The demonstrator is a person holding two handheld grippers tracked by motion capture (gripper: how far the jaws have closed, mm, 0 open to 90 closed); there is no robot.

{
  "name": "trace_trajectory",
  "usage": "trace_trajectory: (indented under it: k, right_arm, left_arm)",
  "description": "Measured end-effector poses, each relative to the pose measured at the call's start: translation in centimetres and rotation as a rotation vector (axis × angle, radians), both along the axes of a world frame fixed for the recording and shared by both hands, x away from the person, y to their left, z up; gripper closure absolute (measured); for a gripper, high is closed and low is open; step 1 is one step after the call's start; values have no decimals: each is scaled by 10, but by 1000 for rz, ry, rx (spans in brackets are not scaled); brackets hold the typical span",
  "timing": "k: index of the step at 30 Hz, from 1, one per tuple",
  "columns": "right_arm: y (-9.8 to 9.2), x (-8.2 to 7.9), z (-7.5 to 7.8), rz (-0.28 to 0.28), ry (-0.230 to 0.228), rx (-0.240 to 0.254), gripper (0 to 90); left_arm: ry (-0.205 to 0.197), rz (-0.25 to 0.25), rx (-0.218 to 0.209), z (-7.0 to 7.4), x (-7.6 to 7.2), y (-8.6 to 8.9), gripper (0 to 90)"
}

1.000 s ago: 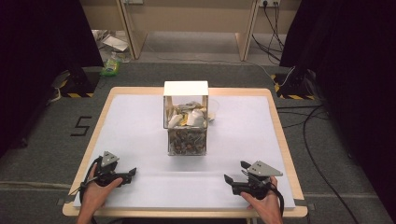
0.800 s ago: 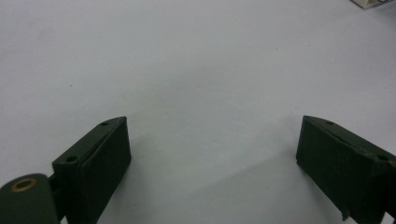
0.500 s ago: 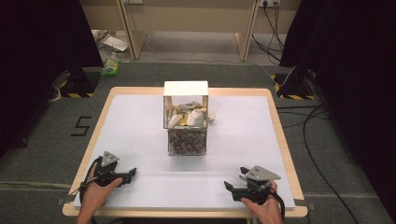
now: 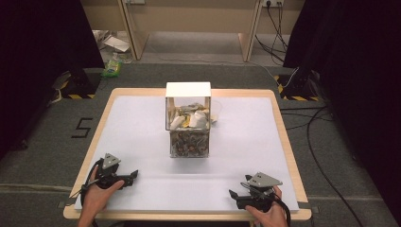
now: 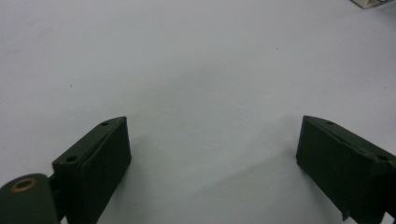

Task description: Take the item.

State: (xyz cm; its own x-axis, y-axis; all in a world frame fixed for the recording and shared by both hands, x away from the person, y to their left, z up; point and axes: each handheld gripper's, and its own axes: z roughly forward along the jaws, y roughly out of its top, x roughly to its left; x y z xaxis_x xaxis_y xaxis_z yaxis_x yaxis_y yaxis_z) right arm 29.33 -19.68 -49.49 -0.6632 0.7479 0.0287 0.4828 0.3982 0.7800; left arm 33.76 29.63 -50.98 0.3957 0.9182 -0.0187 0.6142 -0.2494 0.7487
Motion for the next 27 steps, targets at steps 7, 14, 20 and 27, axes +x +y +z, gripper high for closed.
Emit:
trace_trajectory:
  k: [7,14,20,27]
  right_arm:
    - [0,-5,-3,5,9,-50,164]
    - [-3,-9,-6,9,27,-79,163]
    - [-5,-11,-7,9,24,-72,161]
    - [-5,-12,-8,8,16,-67,161]
  left_arm:
    - [0,0,0,0,0,0,91]
    - [-1,1,1,0,0,0,91]
    - [-1,0,1,0,0,0,91]
    - [-1,1,1,0,0,0,91]
